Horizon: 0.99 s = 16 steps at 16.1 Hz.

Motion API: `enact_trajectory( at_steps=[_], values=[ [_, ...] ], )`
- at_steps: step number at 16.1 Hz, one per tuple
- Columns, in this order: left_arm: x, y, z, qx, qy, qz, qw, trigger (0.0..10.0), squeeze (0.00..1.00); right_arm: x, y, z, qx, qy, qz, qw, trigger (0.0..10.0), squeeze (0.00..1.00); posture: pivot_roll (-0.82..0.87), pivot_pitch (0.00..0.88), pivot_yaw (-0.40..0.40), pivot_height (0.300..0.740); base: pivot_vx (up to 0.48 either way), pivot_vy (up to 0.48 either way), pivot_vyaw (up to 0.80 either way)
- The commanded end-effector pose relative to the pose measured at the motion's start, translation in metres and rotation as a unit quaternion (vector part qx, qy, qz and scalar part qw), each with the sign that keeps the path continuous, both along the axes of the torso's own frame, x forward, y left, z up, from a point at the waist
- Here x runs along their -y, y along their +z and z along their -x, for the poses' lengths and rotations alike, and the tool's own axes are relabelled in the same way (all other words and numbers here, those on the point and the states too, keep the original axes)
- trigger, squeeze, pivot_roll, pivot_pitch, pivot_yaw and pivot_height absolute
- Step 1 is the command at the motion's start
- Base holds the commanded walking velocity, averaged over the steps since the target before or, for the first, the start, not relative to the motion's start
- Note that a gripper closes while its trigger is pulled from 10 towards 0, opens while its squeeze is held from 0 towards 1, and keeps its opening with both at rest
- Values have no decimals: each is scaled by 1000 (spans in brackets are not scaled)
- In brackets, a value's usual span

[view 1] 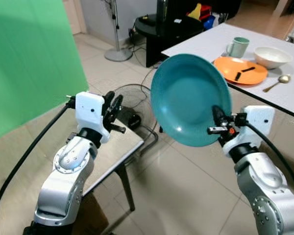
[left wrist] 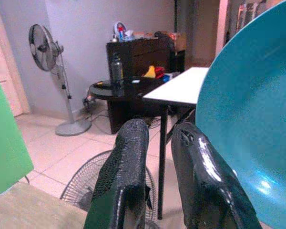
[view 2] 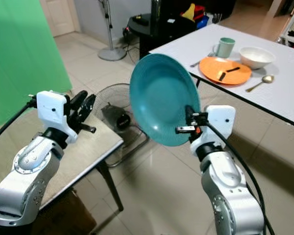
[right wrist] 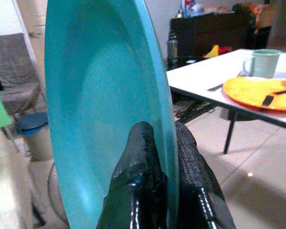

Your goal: Setting the table

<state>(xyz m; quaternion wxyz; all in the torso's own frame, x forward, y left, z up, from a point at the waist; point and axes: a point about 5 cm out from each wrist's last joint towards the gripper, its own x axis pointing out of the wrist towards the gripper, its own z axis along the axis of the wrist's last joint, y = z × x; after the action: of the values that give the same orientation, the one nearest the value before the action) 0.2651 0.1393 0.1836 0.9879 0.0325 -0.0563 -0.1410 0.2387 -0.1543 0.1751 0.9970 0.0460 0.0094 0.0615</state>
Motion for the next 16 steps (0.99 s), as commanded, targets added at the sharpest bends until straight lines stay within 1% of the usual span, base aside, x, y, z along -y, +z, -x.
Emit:
enact_trajectory(
  at_steps=[1, 3, 4, 5, 13, 16],
  values=[
    [2, 1, -1, 1, -7, -3, 1000, 10000, 0, 3, 5, 1, 10, -7, 1, 1000, 10000, 0, 79, 0, 38, 740, 0, -296, 0],
    [3, 1, -2, 1, -8, -4, 1000, 10000, 0, 4, 5, 1, 8, -12, -3, 1000, 10000, 0, 79, 0, 40, 740, 0, -300, 0],
    [2, -1, -3, -11, -1, 11, 1000, 10000, 0, 5, 4, 0, 5, -17, -5, 1000, 10000, 0, 78, 0, 41, 740, 0, 0, 0],
    [2, -1, -3, -9, 1, 10, 1000, 10000, 0, 5, 4, 0, 1, -19, -9, 1000, 10000, 0, 78, 0, 41, 740, 0, 0, 0],
    [5, -3, -3, -4, -24, 1, 1000, 10000, 0, 12, 1, 2, -16, -47, -23, 999, 10000, 0, 67, 0, 46, 740, 0, 0, -795],
    [6, -4, -3, -3, -30, 4, 1000, 10000, 0, 13, 1, 2, -19, -50, -27, 998, 10000, 0, 64, 0, 46, 740, 275, 0, -800]
  ],
)
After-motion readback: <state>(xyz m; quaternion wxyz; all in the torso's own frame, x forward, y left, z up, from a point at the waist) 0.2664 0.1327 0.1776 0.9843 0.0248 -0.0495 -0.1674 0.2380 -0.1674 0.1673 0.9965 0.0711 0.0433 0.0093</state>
